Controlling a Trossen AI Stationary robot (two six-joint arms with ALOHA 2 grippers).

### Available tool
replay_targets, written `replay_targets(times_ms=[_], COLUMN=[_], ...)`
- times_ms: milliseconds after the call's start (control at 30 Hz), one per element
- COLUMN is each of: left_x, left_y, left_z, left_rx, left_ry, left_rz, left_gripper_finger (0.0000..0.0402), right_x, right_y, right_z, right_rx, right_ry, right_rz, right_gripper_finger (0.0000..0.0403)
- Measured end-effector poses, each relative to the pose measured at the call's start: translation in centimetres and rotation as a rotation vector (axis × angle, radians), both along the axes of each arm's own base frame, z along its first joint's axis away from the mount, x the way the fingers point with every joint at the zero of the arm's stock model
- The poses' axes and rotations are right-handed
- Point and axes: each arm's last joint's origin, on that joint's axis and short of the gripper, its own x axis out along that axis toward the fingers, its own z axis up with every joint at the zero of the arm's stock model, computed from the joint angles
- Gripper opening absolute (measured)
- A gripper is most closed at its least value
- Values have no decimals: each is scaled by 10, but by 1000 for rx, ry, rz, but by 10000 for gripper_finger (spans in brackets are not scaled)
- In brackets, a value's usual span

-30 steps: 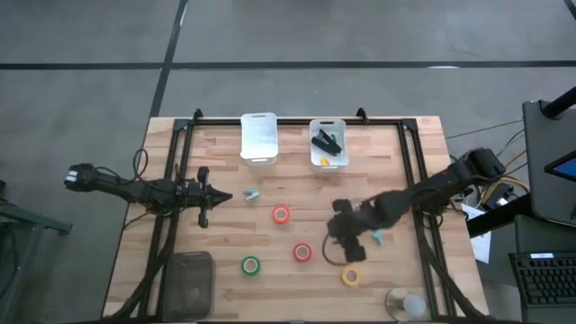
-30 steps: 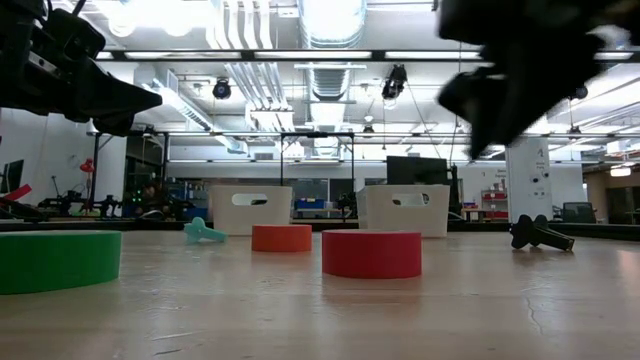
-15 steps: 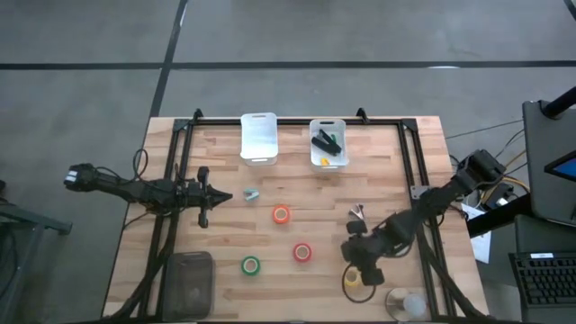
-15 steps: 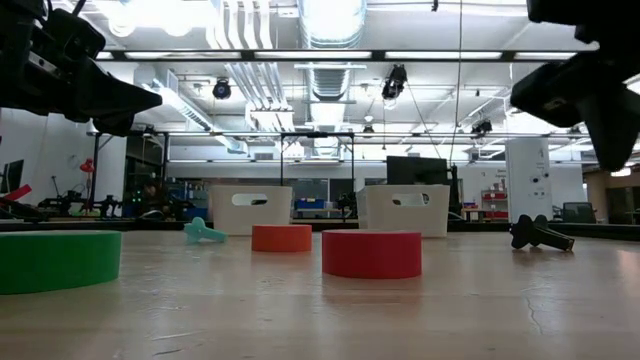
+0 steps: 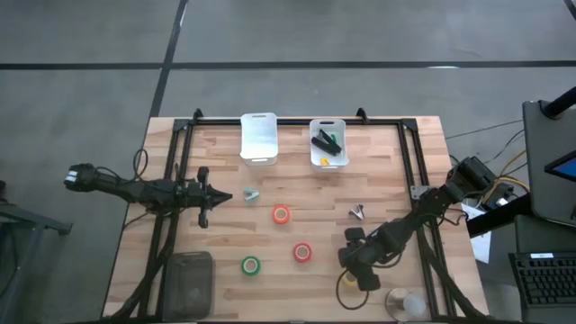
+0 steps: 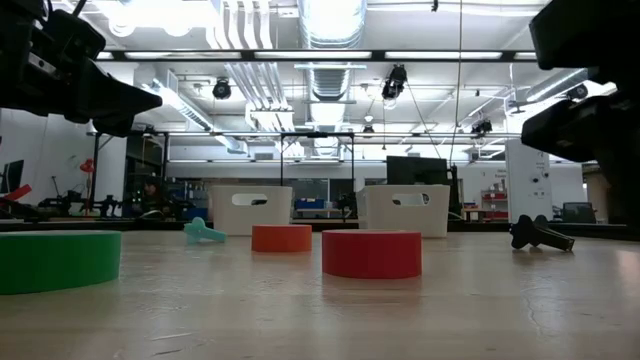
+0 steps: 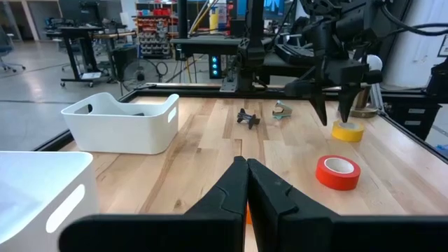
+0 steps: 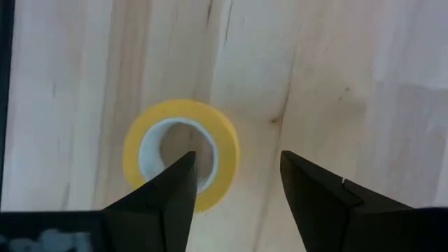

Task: Pick and place Stapler, Stapler remover, tape
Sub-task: Put the yellow tape into the left white bin

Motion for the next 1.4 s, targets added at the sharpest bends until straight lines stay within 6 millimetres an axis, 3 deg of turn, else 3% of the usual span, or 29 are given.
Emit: replay_targets(times_ms=[633,900,1167,1400], left_x=[0,0,0,0], left_y=[0,0,0,0], left_z=[0,0,0,0], left_rx=[0,0,0,1], left_ry=[0,-1,1,4], left_rz=[0,0,0,0], left_gripper_finger=[12,12,12,12], right_x=[-8,-6,1,23], right_y=[-3,-3,-10,-25], right_z=[-17,-18,-19,-4], right_rx=[41,43,6,-19], right_ry=[3,-18,-56,-136], right_rz=[-49,-51,-46,-16], right_gripper_finger=[160,109,44,41])
